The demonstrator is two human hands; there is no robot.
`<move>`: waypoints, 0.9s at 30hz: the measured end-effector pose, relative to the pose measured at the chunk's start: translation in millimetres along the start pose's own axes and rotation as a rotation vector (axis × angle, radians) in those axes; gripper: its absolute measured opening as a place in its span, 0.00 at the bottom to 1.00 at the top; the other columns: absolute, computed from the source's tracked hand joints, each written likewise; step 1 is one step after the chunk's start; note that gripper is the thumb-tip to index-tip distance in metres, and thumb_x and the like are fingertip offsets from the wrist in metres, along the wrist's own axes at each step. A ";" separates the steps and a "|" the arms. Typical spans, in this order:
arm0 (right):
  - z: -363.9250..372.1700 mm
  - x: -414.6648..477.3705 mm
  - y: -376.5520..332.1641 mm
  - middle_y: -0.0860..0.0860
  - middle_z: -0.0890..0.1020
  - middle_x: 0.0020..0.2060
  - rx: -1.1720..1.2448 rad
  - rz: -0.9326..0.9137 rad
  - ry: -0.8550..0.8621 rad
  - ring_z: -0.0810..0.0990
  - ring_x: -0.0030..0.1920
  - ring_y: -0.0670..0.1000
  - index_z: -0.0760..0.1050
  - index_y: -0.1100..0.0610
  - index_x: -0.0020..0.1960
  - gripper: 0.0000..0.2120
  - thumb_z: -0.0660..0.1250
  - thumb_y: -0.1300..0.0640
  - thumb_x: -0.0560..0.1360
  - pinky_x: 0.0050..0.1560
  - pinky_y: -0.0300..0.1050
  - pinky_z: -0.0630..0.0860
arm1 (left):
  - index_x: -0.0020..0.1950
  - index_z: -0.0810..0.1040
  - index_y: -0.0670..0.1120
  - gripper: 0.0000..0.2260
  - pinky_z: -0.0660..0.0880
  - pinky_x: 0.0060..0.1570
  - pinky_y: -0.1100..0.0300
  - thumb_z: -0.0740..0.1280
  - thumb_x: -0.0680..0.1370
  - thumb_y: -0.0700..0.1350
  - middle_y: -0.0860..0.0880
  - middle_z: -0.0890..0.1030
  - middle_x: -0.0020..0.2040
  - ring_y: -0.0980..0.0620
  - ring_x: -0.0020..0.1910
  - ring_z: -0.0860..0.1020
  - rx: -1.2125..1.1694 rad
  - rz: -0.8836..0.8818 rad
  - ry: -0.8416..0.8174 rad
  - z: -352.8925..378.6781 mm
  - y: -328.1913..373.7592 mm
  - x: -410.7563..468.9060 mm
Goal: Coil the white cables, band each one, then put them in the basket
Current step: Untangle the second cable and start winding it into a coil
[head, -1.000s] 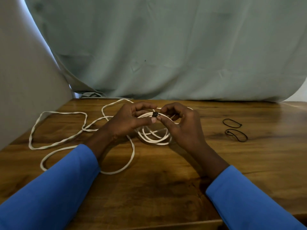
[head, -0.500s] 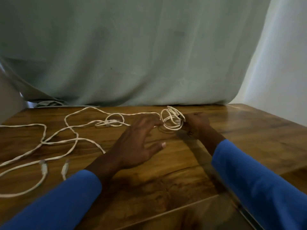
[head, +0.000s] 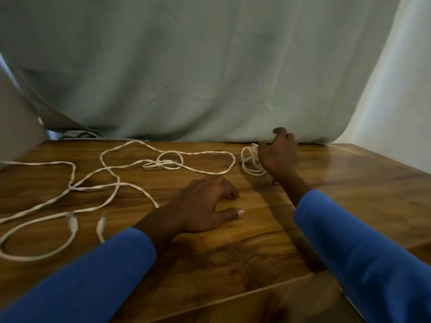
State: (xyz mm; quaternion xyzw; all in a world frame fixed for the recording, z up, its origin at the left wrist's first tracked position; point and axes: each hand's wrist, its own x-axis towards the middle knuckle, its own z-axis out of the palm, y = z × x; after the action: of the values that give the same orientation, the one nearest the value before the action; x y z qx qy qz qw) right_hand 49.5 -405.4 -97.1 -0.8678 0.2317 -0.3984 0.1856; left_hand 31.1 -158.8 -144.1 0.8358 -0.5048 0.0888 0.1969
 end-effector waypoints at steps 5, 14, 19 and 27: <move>5.9 -46.6 -34.7 0.55 0.79 0.55 0.290 -0.504 -0.099 0.78 0.56 0.56 0.77 0.57 0.63 0.17 0.65 0.51 0.76 0.57 0.57 0.76 | 0.59 0.81 0.55 0.16 0.74 0.61 0.49 0.68 0.77 0.62 0.54 0.81 0.60 0.52 0.61 0.77 0.029 -0.076 0.260 -23.2 -0.6 -7.1; 68.1 -84.9 -80.8 0.54 0.82 0.48 0.148 -0.486 -0.500 0.80 0.53 0.57 0.82 0.54 0.50 0.06 0.67 0.56 0.76 0.51 0.48 0.76 | 0.75 0.70 0.49 0.26 0.70 0.69 0.43 0.68 0.76 0.45 0.45 0.74 0.72 0.41 0.71 0.72 0.265 -0.660 0.410 -56.5 -61.6 -33.0; 65.2 -88.6 -80.1 0.49 0.81 0.44 0.306 -0.540 -0.538 0.79 0.49 0.52 0.80 0.53 0.48 0.03 0.68 0.57 0.78 0.46 0.45 0.73 | 0.75 0.70 0.49 0.25 0.71 0.69 0.43 0.68 0.78 0.43 0.44 0.76 0.71 0.41 0.71 0.73 0.206 -0.870 0.228 -65.0 -93.6 -41.6; 69.1 -87.6 -81.6 0.46 0.81 0.45 0.243 -0.496 -0.578 0.80 0.50 0.50 0.78 0.47 0.62 0.12 0.69 0.51 0.79 0.45 0.44 0.70 | 0.49 0.85 0.51 0.07 0.76 0.43 0.60 0.68 0.80 0.42 0.54 0.84 0.42 0.57 0.42 0.82 -0.194 -0.629 0.717 -71.5 -94.8 -45.8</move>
State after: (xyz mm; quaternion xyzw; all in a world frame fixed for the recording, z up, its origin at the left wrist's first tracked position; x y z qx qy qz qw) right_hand 73.6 -280.5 -151.2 -0.9456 -0.0954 -0.1948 0.2426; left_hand 96.3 -52.7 -117.9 0.8423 -0.1340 0.2599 0.4528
